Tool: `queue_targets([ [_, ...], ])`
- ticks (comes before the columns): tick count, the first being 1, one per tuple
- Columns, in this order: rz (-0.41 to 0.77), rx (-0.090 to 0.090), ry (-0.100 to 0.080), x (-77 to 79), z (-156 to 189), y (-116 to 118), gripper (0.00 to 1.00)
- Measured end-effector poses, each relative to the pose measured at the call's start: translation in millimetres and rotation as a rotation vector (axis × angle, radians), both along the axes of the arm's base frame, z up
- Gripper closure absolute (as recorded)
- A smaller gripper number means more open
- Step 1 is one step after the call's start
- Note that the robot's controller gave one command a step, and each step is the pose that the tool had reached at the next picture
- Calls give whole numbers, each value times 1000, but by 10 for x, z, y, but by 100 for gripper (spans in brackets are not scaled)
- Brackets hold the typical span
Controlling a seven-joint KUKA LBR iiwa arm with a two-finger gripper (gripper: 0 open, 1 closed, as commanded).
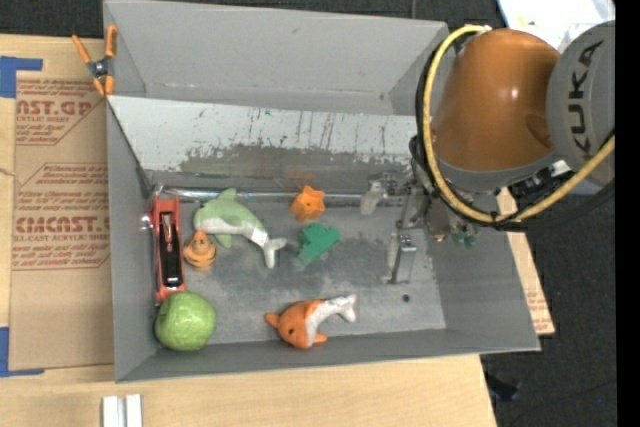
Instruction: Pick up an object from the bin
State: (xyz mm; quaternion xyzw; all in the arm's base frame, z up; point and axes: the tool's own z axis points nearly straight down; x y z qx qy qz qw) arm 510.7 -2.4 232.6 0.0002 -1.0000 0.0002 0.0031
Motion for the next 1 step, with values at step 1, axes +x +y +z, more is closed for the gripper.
queue_targets([
  [1, 0, 0, -8, 13, 45, 0, 0],
])
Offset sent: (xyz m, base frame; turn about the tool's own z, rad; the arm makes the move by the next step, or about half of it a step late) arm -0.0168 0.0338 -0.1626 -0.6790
